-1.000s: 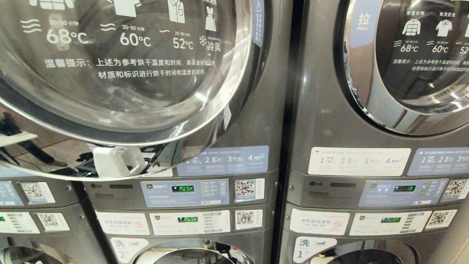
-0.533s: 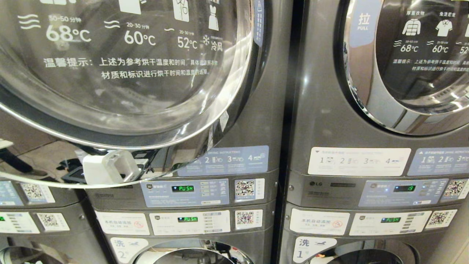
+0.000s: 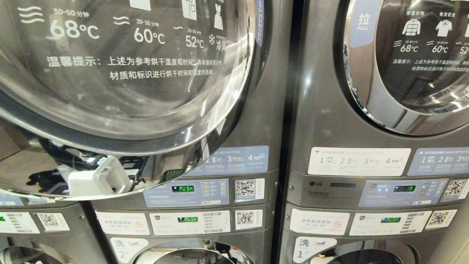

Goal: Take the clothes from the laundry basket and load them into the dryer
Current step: Open the dryer

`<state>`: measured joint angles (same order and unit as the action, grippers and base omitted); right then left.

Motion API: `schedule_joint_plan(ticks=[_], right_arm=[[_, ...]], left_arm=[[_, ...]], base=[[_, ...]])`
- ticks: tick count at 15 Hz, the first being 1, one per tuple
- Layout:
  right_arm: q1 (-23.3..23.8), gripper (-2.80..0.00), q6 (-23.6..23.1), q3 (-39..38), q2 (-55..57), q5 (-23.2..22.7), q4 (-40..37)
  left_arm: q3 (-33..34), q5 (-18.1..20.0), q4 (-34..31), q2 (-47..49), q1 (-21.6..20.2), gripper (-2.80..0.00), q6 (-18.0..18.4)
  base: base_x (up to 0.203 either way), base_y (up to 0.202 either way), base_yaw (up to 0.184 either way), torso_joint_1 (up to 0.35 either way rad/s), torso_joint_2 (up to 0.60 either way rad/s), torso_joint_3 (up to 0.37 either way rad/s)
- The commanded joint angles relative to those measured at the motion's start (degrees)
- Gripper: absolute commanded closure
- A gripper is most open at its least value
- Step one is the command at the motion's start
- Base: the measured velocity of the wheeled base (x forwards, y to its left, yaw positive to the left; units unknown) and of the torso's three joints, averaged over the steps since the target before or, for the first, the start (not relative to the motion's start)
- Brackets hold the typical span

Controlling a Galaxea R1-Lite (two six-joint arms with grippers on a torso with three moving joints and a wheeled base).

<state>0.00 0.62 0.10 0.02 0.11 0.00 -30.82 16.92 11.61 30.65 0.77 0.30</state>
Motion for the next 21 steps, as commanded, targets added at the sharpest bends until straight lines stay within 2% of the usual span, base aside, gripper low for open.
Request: schedule_joint_plan(ticks=[1, 3, 6, 10, 12, 14, 19, 21], right_arm=[[0.0, 0.0, 0.0, 0.0, 0.0, 0.0, 0.0], [0.0, 0.0, 0.0, 0.0, 0.0, 0.0, 0.0], [0.0, 0.0, 0.0, 0.0, 0.0, 0.0, 0.0], [0.0, 0.0, 0.0, 0.0, 0.1, 0.1, 0.0], [0.0, 0.0, 0.0, 0.0, 0.0, 0.1, 0.0], [0.0, 0.0, 0.0, 0.0, 0.0, 0.1, 0.0], [0.0, 0.0, 0.0, 0.0, 0.0, 0.1, 0.0], [0.0, 0.0, 0.0, 0.0, 0.0, 0.0, 0.0]], left_arm=[[-0.8, 0.0, 0.0, -0.6, -0.1, 0.0, 0.1], [-1.9, -0.8, -0.1, 0.4, -0.7, 0.0, 1.3], [-3.4, -1.0, 0.4, 4.9, -0.8, 0.0, 5.2], [-6.6, 6.2, 1.1, 9.2, -0.2, 0.0, 6.9], [-7.1, 11.2, 1.2, 9.1, -0.2, 0.0, 7.3], [-7.2, 16.0, 1.0, 8.7, -0.2, 0.0, 9.4], [-7.7, 18.3, 0.9, 8.9, 1.3, 0.0, 9.8], [-7.7, 20.7, 0.7, 9.4, 2.5, 0.0, 11.6]], base=[[0.0, 0.0, 0.0, 0.0, 0.0, 0.0], [0.0, 0.0, 0.0, 0.0, 0.0, 0.0], [0.0, 0.0, 0.0, 0.0, 0.0, 0.0], [0.0, 0.0, 0.0, 0.0, 0.0, 0.0], [0.0, 0.0, 0.0, 0.0, 0.0, 0.0], [0.0, 0.0, 0.0, 0.0, 0.0, 0.0], [0.0, 0.0, 0.0, 0.0, 0.0, 0.0], [0.0, 0.0, 0.0, 0.0, 0.0, 0.0]])
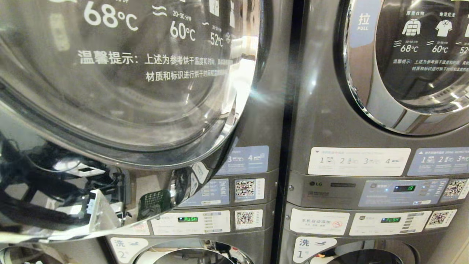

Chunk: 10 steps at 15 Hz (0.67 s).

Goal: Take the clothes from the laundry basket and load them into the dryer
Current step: Open the dryer

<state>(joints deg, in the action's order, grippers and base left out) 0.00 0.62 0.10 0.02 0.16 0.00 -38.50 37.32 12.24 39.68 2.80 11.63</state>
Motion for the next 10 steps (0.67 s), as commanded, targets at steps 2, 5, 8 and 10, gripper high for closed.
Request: schedule_joint_plan(ticks=[2, 5, 8, 10], right_arm=[[0.0, 0.0, 0.0, 0.0, 0.0, 0.0, 0.0], [0.0, 0.0, 0.0, 0.0, 0.1, 0.0, 0.0], [0.0, 0.0, 0.0, 0.0, 0.1, 0.0, -0.1], [0.0, 0.0, 0.0, 0.0, 0.0, -0.1, -0.1]], left_arm=[[-0.2, 1.9, 0.1, 1.2, 2.8, 0.0, 0.3], [-2.2, 2.1, 0.0, 3.8, 10.5, 0.0, 0.3], [-7.0, 2.1, 0.0, 10.0, 14.7, 0.0, 0.4], [-8.9, 2.1, 0.2, 13.1, 16.7, 0.0, 0.5]], base=[[0.0, 0.0, 0.0, 0.0, 0.0, 0.0], [0.0, 0.0, 0.0, 0.0, 0.0, 0.0], [0.0, 0.0, 0.0, 0.0, 0.0, 0.0], [0.0, 0.0, 0.0, 0.0, 0.0, 0.0]])
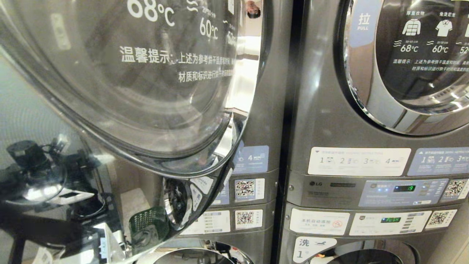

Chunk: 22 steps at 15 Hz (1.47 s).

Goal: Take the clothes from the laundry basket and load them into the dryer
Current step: Open the dryer

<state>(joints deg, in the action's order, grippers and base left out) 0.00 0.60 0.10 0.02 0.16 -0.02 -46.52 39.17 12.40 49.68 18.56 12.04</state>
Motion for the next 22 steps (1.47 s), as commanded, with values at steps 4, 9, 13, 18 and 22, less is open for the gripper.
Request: schedule_joint_plan(ticks=[4, 9, 13, 18, 22], right_arm=[[0.0, 0.0, 0.0, 0.0, 0.1, 0.0, 0.0], [0.0, 0.0, -0.1, 0.0, 0.1, -0.1, 0.0], [0.0, 0.0, -0.1, 0.0, 0.0, -0.1, 0.0], [0.0, 0.0, -0.1, 0.0, 0.1, -0.1, 0.0], [0.0, 0.0, -0.1, 0.0, 0.1, -0.1, 0.0]], left_arm=[[-1.0, 0.1, 0.2, 4.6, 2.2, 0.0, 1.6], [0.3, -5.4, -0.6, 4.3, 2.2, 0.0, -0.9], [-0.3, -12.5, -0.8, 5.8, 2.1, 0.0, -1.4], [0.9, -20.2, -0.8, 5.1, 2.1, 0.0, -0.5], [0.8, -21.8, -0.6, 5.9, 2.1, 0.0, 5.6]], base=[[0.0, 0.0, 0.0, 0.0, 0.0, 0.0], [0.0, 0.0, 0.0, 0.0, 0.0, 0.0], [0.0, 0.0, 0.0, 0.0, 0.0, 0.0], [0.0, 0.0, 0.0, 0.0, 0.0, 0.0], [0.0, 0.0, 0.0, 0.0, 0.0, 0.0]])
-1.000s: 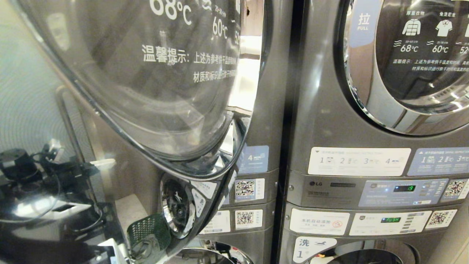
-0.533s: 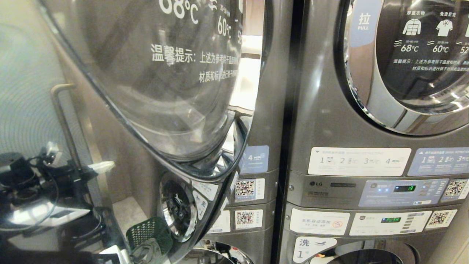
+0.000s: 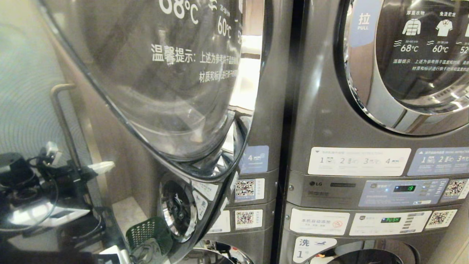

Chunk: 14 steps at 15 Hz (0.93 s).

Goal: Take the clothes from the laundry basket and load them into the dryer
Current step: Open the dryer

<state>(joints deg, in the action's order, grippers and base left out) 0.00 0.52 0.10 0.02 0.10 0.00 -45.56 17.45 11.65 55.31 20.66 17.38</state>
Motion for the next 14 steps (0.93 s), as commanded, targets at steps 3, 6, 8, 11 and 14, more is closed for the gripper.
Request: schedule_joint_plan(ticks=[3, 6, 8, 11, 14], right_arm=[[0.0, 0.0, 0.0, 0.0, 0.0, 0.0, 0.0], [0.0, 0.0, 0.0, 0.0, 0.0, 0.0, 0.0], [0.0, 0.0, 0.0, 0.0, 0.0, 0.0, 0.0], [0.0, 0.0, 0.0, 0.0, 0.0, 0.0, 0.0], [0.0, 0.0, 0.0, 0.0, 0.0, 0.0, 0.0]], left_arm=[[0.2, 0.0, 0.3, 0.2, 0.1, 0.0, 0.3], [1.4, 2.3, 0.4, -0.6, 0.1, 0.0, 0.2], [1.8, 2.5, 0.4, -0.8, 0.2, 0.0, 0.2], [1.3, 2.7, 0.5, -0.1, 0.2, 0.0, 0.2], [1.1, 2.8, 0.5, 0.1, 0.2, 0.0, 0.2]], base=[[0.0, 0.0, 0.0, 0.0, 0.0, 0.0], [0.0, 0.0, 0.0, 0.003, 0.0, 0.066], [0.0, 0.0, 0.0, 0.006, 0.0, 0.173], [0.0, 0.0, 0.0, 0.002, 0.0, 0.198], [0.0, 0.0, 0.0, 0.0, 0.0, 0.204]])
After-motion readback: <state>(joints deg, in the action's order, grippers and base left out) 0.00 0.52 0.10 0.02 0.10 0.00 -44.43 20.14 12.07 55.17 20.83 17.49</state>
